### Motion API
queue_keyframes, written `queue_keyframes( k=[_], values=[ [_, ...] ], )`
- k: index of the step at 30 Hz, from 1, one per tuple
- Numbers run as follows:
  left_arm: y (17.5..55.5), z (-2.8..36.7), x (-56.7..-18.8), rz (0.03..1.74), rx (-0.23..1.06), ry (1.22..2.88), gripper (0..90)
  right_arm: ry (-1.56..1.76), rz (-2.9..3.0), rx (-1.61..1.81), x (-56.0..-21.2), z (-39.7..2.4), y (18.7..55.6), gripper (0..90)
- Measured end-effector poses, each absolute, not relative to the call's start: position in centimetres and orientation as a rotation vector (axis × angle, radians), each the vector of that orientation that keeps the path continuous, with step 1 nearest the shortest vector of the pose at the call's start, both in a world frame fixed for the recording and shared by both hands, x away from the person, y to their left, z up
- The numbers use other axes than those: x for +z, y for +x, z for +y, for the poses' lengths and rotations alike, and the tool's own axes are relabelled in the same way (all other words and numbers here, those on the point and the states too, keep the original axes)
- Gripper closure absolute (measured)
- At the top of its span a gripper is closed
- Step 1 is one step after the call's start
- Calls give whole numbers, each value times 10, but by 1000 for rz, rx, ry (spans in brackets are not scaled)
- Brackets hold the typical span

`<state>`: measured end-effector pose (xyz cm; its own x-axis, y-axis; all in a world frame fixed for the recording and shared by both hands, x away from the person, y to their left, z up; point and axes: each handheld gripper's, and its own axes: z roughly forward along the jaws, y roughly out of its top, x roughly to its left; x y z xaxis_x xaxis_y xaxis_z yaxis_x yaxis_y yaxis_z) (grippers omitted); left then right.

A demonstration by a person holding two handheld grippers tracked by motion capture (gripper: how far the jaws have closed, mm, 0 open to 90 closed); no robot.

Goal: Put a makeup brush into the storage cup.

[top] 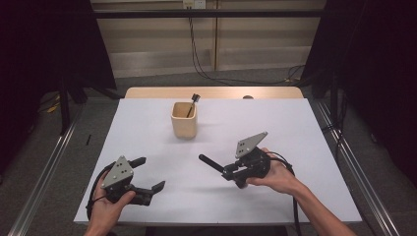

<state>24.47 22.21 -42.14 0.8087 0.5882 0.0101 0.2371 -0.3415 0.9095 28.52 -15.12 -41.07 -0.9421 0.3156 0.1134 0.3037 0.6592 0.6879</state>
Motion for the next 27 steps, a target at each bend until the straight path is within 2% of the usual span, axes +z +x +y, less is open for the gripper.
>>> queue_keyframes(
  k=[27],
  values=[
    [261,182,-415,514,292,2090,30,261,3106,581,-406,-111,286,724]
  ],
)
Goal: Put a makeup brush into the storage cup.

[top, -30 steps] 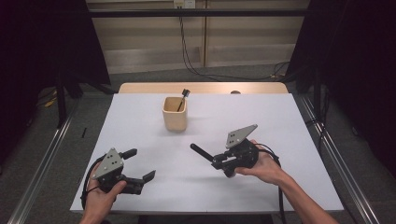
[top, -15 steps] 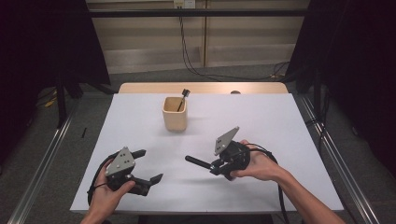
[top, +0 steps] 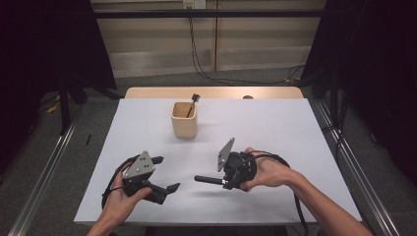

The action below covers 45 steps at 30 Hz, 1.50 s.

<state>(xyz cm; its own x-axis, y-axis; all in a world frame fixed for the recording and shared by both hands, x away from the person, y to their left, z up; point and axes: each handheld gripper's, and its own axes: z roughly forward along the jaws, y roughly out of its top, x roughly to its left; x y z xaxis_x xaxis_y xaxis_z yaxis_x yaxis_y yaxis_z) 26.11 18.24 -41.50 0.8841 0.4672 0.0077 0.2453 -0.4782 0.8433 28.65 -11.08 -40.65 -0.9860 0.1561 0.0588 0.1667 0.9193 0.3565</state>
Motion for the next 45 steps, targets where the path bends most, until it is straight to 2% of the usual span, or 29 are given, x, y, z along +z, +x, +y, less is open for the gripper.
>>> queue_keyframes(
  k=[13,32,33,34,35,36,38,45],
  values=[
    [270,160,-411,447,211,2177,35,-176,-3071,-403,-409,-101,289,724],
    [286,127,-415,283,120,2468,67,-139,-3065,-358,-411,-94,294,724],
    [286,126,-414,270,101,2485,90,-135,-3065,-365,-412,-94,294,724],
    [287,123,-413,270,80,2502,161,-135,-3065,-365,-412,-94,294,724],
    [287,121,-413,277,93,2507,166,-136,-3063,-371,-412,-94,294,724],
    [288,119,-412,285,98,2515,124,-137,-3058,-373,-412,-93,294,724],
    [289,117,-412,258,110,2515,124,-134,-3056,-374,-411,-93,294,724],
    [291,107,-416,268,-2,2581,153,-123,-3049,-399,-411,-91,295,724]
  ],
)
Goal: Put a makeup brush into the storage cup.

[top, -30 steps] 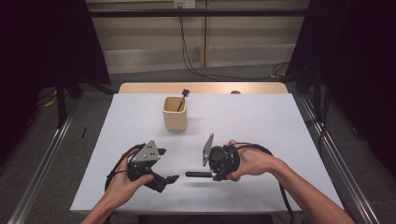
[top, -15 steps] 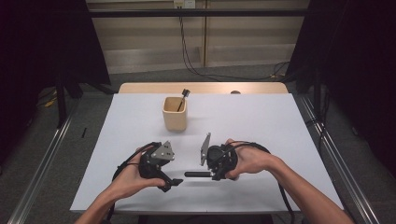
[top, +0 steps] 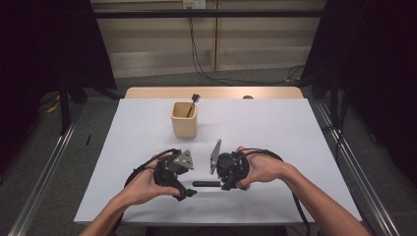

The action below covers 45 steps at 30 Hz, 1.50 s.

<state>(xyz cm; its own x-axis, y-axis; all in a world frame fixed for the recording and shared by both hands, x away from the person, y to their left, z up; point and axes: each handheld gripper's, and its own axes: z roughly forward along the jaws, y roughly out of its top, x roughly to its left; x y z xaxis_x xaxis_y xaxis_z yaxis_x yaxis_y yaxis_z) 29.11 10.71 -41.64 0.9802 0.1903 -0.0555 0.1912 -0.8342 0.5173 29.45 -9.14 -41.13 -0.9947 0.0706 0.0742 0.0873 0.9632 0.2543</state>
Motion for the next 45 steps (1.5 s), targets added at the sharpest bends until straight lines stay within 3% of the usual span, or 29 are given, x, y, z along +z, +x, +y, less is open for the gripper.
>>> queue_keyframes(
  k=[9,15,26,45],
  values=[
    [295,96,-420,207,-67,2609,133,-110,-3044,-430,-412,-90,295,724],
    [296,92,-419,184,-30,2613,360,-117,-3046,-444,-410,-91,295,724],
    [299,87,-421,168,-87,2596,624,-99,-3040,-472,-411,-89,295,724],
    [298,81,-427,75,-124,2577,738,-73,-3054,-492,-410,-95,295,723]
  ],
)
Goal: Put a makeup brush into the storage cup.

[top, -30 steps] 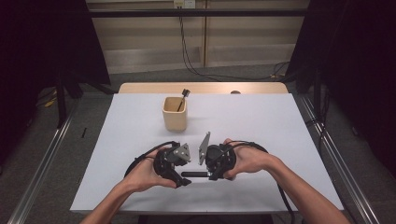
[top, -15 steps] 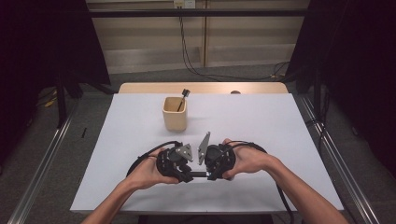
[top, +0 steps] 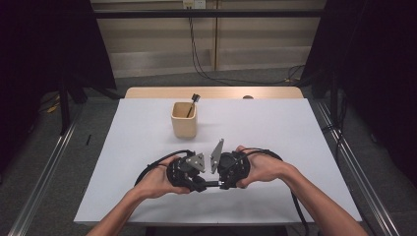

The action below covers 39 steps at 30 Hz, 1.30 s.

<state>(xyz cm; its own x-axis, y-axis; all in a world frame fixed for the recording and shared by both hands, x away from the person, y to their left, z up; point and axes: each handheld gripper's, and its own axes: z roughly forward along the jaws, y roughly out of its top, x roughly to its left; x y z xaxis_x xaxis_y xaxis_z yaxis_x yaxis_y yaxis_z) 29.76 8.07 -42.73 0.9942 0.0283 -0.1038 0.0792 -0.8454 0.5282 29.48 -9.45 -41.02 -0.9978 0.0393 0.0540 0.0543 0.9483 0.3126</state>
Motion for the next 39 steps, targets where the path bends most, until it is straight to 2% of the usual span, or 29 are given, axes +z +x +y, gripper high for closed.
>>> queue_keyframes(
  k=[8,12,20,25,31,39],
  values=[
    [298,81,-427,70,-127,2575,747,-70,-3062,-496,-412,-95,295,718],
    [301,83,-427,96,-123,2564,747,-97,-3045,-523,-411,-95,297,655],
    [302,91,-426,135,-127,2551,748,-167,-3036,-610,-410,-102,300,431],
    [302,96,-429,162,-144,2541,747,-241,-3046,-684,-408,-109,301,327],
    [302,104,-428,203,-125,2528,747,-309,-3044,-751,-407,-117,303,242],
    [302,120,-432,253,-119,2507,746,-376,-3020,-829,-410,-131,302,174]
  ],
)
